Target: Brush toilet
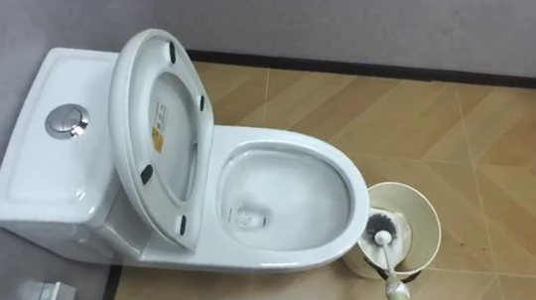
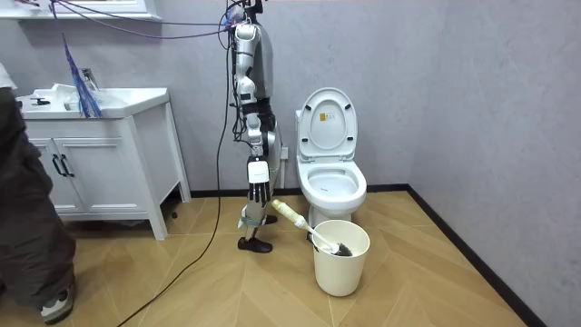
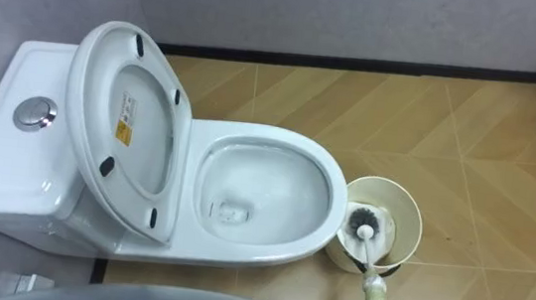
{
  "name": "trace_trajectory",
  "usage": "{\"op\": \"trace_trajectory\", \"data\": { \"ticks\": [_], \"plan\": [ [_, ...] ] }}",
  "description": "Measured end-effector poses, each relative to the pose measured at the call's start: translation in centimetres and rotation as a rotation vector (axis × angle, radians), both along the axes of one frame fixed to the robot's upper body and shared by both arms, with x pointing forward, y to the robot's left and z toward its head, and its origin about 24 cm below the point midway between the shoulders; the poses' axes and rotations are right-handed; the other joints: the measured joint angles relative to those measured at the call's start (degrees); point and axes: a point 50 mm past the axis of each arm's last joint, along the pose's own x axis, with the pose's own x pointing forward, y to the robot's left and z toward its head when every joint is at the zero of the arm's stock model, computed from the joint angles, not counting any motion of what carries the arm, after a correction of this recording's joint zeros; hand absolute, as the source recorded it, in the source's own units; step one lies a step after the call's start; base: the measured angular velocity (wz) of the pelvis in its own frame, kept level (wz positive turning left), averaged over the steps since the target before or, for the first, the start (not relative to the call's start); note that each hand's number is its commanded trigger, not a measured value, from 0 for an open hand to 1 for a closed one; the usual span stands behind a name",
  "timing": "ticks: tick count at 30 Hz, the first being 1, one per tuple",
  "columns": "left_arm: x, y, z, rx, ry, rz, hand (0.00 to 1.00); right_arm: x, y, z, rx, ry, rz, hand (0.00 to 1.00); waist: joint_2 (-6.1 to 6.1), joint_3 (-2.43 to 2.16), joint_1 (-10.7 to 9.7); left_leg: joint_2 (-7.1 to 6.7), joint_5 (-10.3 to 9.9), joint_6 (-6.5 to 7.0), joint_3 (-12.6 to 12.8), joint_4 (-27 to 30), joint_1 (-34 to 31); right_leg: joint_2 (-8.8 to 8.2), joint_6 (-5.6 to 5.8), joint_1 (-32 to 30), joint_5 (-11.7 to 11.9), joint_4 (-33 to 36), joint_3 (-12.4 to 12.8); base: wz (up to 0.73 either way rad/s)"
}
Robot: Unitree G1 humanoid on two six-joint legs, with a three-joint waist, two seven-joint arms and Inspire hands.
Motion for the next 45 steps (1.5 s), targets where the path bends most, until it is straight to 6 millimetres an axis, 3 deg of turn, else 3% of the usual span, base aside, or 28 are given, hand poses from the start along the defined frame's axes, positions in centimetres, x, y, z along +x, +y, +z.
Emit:
{"op": "trace_trajectory", "data": {
  "ticks": [23,45],
  "plan": [
    [-0.4,0.0,0.0,0.001,0.006,0.009,0.00,0.4,-0.9,0.3,-0.132,-0.046,-0.048,0.00,0.44,0.00,0.2,0.07,-0.1,0.09,0.0,-0.1,0.2,0.09,0.00,0.1,0.0,0.1,0.0,0.00],
    [0.0,0.3,0.2,0.038,-0.026,0.001,0.00,4.7,-2.2,1.4,-0.269,-0.306,-0.234,0.00,0.90,-0.14,0.2,0.10,-0.1,0.08,0.1,-0.6,-1.4,0.16,-0.02,-1.8,0.0,0.1,0.1,0.00]
  ]
}}
